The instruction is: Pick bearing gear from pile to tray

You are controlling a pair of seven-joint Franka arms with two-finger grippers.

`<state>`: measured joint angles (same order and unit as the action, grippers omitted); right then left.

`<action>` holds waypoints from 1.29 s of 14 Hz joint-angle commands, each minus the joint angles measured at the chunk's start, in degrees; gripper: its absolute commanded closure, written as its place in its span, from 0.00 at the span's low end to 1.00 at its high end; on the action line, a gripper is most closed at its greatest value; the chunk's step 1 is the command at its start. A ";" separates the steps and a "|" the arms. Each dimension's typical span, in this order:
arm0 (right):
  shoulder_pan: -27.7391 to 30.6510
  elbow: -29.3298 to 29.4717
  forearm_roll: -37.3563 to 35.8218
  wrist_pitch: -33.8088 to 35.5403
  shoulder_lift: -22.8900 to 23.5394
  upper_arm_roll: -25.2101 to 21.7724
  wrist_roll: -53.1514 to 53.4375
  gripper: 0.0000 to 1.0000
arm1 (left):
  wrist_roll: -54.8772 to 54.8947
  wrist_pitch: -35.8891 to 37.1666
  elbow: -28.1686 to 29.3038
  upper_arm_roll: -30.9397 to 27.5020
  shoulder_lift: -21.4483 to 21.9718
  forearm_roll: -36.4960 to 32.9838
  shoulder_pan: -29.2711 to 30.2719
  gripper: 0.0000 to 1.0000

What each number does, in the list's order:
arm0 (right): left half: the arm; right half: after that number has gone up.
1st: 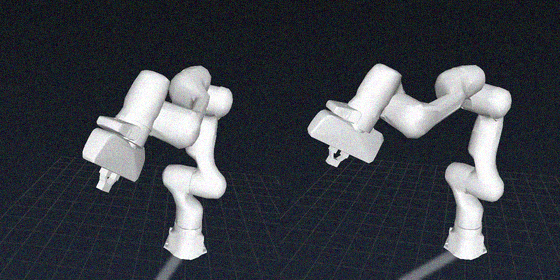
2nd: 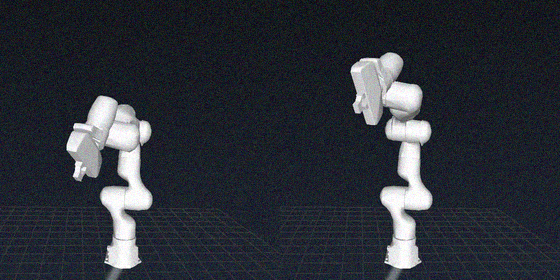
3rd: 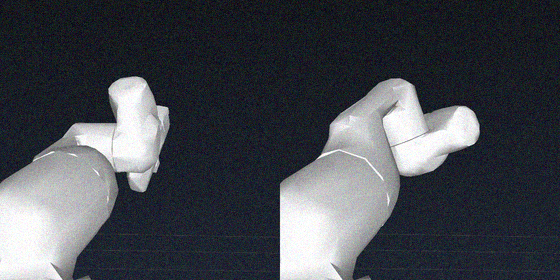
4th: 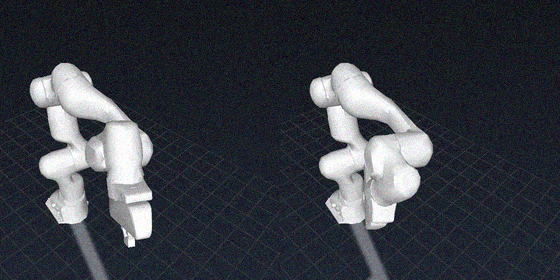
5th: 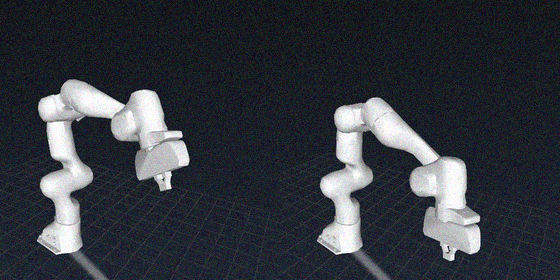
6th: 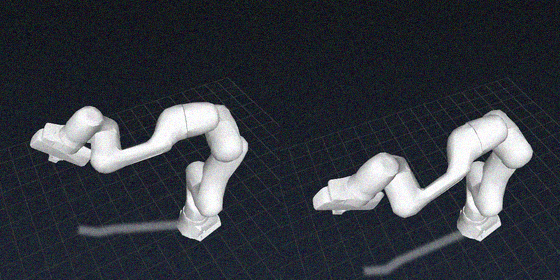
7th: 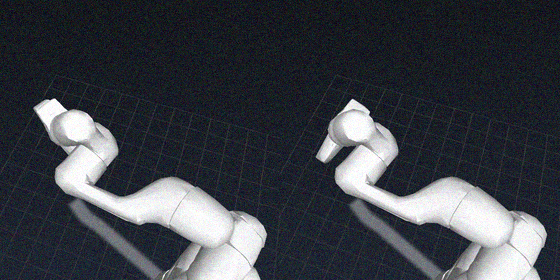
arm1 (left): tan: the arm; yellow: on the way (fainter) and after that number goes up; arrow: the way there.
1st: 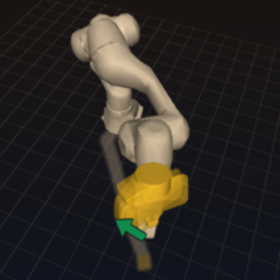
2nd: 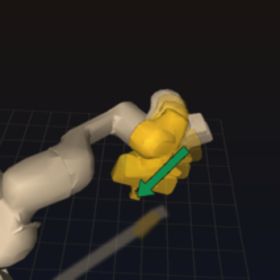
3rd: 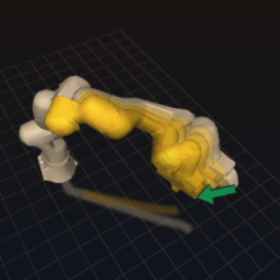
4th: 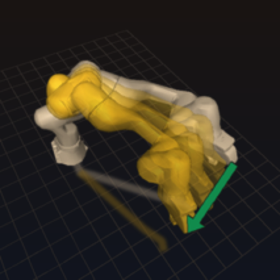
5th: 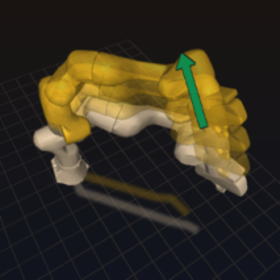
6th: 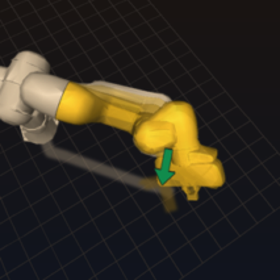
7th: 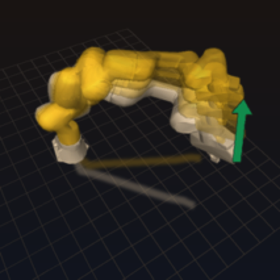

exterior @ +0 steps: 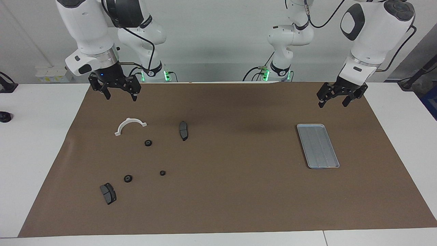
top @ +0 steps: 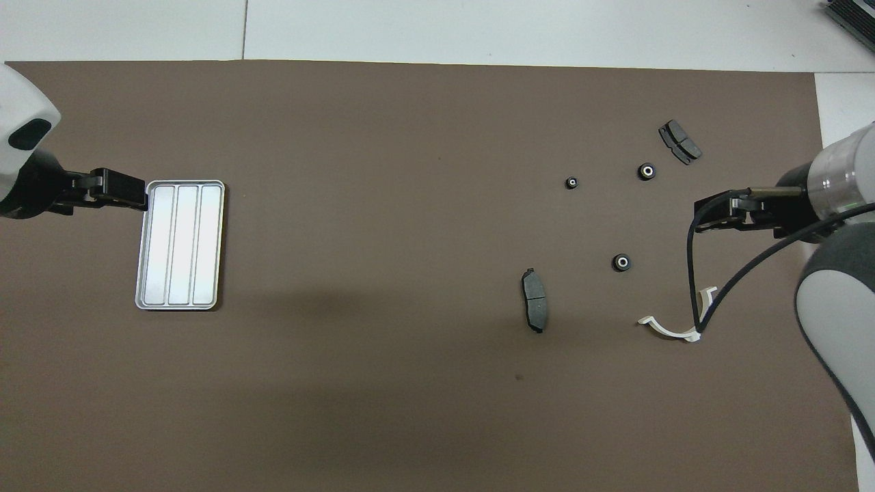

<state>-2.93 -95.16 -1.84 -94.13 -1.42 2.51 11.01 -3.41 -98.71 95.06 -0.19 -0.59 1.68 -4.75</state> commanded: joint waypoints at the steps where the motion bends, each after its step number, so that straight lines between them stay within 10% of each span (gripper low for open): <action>1: 0.38 -0.90 0.96 0.53 -1.04 0.21 -1.44 0.00 | 0.77 -1.23 2.32 0.27 1.82 0.95 0.71 0.00; 8: 0.30 -3.79 0.96 -0.43 -2.52 0.30 -1.52 0.00 | 0.86 -0.70 3.64 0.27 2.35 0.87 0.62 0.00; 18: 0.56 -21.01 1.14 -19.92 -2.80 0.30 -3.63 0.00 | 0.68 -0.61 3.73 0.27 2.61 0.87 0.53 0.00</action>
<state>-2.90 -110.59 -1.84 -109.16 -2.98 2.55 9.74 -3.41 -98.69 96.53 -0.15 0.03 1.81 -4.75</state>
